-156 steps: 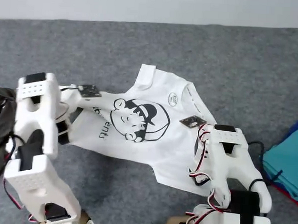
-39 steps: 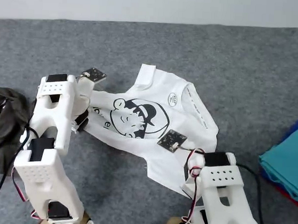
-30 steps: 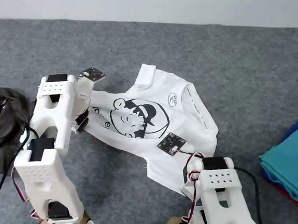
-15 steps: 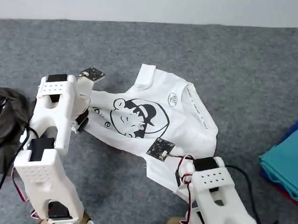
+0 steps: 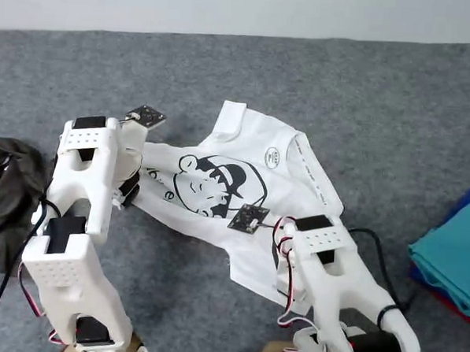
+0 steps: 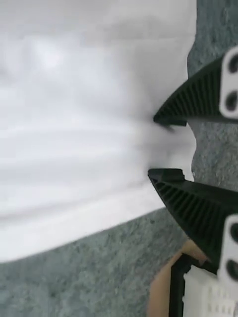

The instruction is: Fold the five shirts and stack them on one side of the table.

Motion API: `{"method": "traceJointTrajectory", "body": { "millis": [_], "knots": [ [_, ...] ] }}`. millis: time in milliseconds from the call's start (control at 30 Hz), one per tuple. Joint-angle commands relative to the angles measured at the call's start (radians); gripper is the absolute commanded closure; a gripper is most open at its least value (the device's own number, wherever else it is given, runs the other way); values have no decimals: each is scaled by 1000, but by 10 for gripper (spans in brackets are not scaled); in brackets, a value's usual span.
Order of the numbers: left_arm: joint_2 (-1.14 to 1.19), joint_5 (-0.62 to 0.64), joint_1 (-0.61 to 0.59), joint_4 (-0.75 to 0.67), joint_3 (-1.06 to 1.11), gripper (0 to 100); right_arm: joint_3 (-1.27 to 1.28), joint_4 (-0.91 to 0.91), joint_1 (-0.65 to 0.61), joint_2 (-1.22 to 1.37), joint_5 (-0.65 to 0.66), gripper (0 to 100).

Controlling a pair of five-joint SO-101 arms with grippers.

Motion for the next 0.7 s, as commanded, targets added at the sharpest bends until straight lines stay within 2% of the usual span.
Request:
{"method": "traceJointTrajectory", "body": {
  "millis": [0, 133, 300, 500, 667],
  "knots": [
    [-66, 5, 2, -12, -35, 998, 14, 10, -21, 70, 14, 952],
    [-66, 5, 2, -12, -35, 998, 14, 10, -21, 70, 12, 988],
    [-66, 3, 2, -12, -35, 998, -37, 31, -8, 68, 11, 987],
    [-66, 3, 2, -8, -36, 998, -233, 64, 110, 35, 21, 987],
    [-66, 5, 8, -8, -36, 998, -381, 42, 168, 35, 81, 987]
  ]
}}
